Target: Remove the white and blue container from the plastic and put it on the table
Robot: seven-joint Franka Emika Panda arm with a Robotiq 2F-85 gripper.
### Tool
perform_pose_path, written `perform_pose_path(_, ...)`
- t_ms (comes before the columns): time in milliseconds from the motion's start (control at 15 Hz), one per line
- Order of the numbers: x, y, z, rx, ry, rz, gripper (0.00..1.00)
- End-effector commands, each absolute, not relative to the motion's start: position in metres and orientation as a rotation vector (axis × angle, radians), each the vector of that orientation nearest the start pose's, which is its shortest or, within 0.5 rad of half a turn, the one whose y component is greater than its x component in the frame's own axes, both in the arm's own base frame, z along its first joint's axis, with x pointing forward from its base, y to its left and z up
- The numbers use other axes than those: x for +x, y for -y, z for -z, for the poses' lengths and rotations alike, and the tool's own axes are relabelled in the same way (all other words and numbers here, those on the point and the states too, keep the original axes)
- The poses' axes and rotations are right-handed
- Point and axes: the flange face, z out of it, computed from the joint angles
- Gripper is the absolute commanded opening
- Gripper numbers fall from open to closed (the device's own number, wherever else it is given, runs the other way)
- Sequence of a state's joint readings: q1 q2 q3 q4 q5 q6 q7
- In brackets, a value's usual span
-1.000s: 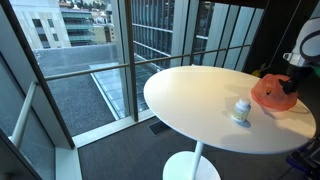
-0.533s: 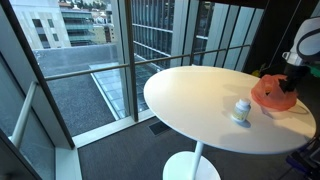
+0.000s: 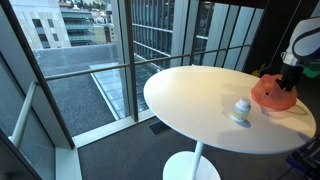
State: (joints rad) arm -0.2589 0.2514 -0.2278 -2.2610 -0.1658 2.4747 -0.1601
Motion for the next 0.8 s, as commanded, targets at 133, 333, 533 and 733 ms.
perform_pose_path(133,0.49,0.256,-0.25,-3.263,-0.452,-0.138,1.0)
perform_pose_path(333,0.493,0.258,-0.249,-3.262,-0.493,-0.138,0.75)
perform_pose_path(533,0.493,0.259,-0.25,-3.261,-0.508,-0.142,0.49)
perform_pose_path(733,0.49,0.258,-0.261,-3.26,-0.493,-0.112,0.41)
